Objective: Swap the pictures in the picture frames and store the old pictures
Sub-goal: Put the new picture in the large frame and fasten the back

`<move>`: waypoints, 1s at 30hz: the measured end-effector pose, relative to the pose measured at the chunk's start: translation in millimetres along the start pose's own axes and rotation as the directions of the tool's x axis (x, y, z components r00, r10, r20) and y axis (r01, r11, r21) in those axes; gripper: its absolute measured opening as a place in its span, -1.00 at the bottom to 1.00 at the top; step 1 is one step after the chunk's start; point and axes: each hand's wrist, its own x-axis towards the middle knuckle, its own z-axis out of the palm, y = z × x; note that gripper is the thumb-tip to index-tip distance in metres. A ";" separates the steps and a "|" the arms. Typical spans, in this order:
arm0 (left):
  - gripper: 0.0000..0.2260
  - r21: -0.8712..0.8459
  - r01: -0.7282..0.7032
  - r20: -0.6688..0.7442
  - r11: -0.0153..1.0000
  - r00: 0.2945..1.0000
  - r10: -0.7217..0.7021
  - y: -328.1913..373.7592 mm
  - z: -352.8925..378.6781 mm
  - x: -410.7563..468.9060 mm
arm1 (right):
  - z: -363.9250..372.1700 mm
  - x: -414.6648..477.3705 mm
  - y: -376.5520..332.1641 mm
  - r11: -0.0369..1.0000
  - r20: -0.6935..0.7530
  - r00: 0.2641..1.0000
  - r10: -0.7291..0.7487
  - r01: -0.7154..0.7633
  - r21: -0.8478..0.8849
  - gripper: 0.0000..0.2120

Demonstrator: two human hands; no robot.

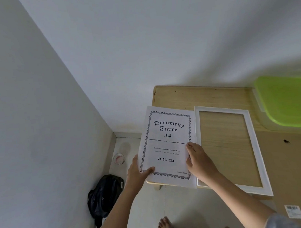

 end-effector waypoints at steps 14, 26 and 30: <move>-0.68 -0.429 -0.017 0.018 0.903 0.999 0.027 34.6 -32.3 11.9 | 0.8 7.7 -21.6 0.998 0.125 0.992 0.031 -0.023 -0.065 -0.50; -0.72 -0.583 -0.148 -0.073 0.799 0.989 0.130 72.9 -42.8 -7.7 | -46.0 71.9 -102.8 0.832 0.069 0.992 0.108 -0.128 0.540 -0.50; -0.73 -0.531 -0.235 -0.109 0.814 0.972 0.210 95.9 -38.2 -16.3 | -78.9 92.7 -135.6 0.768 -0.030 0.994 0.101 -0.059 0.638 -0.42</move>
